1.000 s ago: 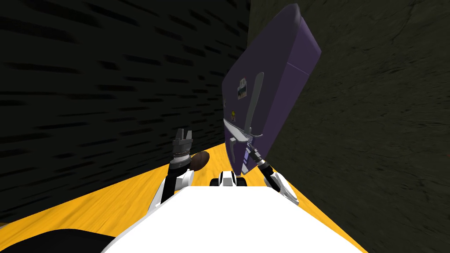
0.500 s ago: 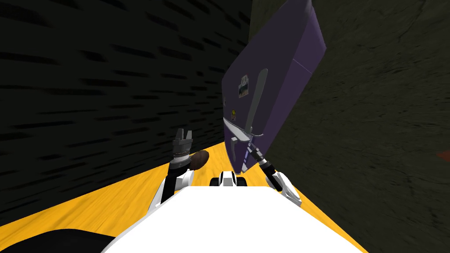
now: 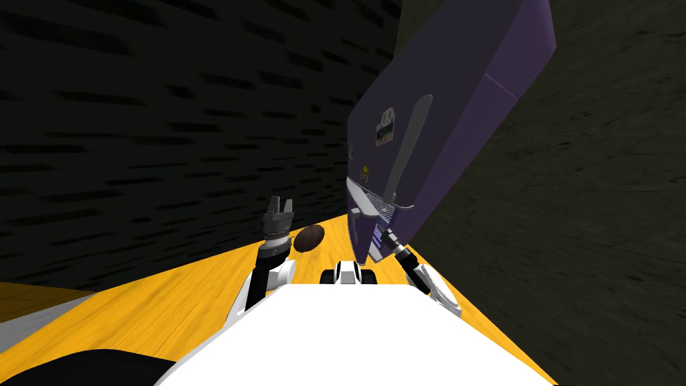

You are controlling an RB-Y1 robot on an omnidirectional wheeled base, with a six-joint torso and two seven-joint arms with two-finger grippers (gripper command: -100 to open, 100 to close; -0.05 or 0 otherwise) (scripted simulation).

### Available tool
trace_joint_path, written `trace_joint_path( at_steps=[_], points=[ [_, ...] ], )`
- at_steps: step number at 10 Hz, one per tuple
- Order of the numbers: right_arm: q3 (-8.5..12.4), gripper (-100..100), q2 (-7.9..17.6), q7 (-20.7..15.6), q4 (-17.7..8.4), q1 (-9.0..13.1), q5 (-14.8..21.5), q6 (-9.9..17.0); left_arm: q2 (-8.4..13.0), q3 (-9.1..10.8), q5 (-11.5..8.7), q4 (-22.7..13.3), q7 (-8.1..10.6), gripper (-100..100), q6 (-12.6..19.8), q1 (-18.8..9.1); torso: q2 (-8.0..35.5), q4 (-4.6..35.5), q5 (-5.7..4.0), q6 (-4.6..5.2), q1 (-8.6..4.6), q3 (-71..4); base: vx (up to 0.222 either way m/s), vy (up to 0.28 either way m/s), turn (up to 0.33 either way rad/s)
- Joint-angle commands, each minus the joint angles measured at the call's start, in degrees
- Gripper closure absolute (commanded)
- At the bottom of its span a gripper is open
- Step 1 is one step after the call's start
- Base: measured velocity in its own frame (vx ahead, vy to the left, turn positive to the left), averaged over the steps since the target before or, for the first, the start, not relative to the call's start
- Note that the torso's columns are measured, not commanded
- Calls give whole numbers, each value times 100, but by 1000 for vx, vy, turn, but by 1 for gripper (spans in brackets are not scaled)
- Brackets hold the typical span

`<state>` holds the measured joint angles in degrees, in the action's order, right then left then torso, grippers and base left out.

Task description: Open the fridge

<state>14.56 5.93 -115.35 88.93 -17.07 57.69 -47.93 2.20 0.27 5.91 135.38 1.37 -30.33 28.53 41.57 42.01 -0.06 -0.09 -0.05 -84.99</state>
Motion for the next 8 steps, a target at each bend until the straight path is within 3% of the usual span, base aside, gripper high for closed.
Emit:
trace_joint_path(
  at_steps=[1, 2, 3, 4, 6, 8],
  points=[
    [-6, 100, 25, 325, -23, 13, 120, 472, 1, 1, 0, 0, 0, 0, 0, 1, 27, 13, -3, 8, -25, 15, 31, 2, -5],
    [-6, 100, 25, 325, -23, 13, 120, 585, 1, 1, 0, 0, 0, 0, 0, 1, 56, 22, -3, 9, -25, 33, 24, -15, 5],
    [-253, 100, 248, 600, 96, -107, 402, 765, 1, 1, 0, 0, 0, 0, 0, 1, 77, 29, 1, 8, -13, 45, -40, 90, 340],
    [-253, 100, 248, 767, 96, -107, 574, 957, 0, 0, 0, -1, 0, 0, 0, -2, 99, 35, 13, 2, 36, 59, -35, 132, 237],
    [-253, 100, 248, 1075, 96, -107, 713, 1294, 0, 0, 0, 0, 0, 0, 0, -1, 81, 30, 10, 13, 9, 48, -29, 61, -14],
    [-253, 100, 248, 1075, 96, -107, 713, 1577, 1, 1, 0, -1, 0, 0, 0, 0, 63, 25, -3, 9, -25, 36, -7, -11, -1]
  ],
)
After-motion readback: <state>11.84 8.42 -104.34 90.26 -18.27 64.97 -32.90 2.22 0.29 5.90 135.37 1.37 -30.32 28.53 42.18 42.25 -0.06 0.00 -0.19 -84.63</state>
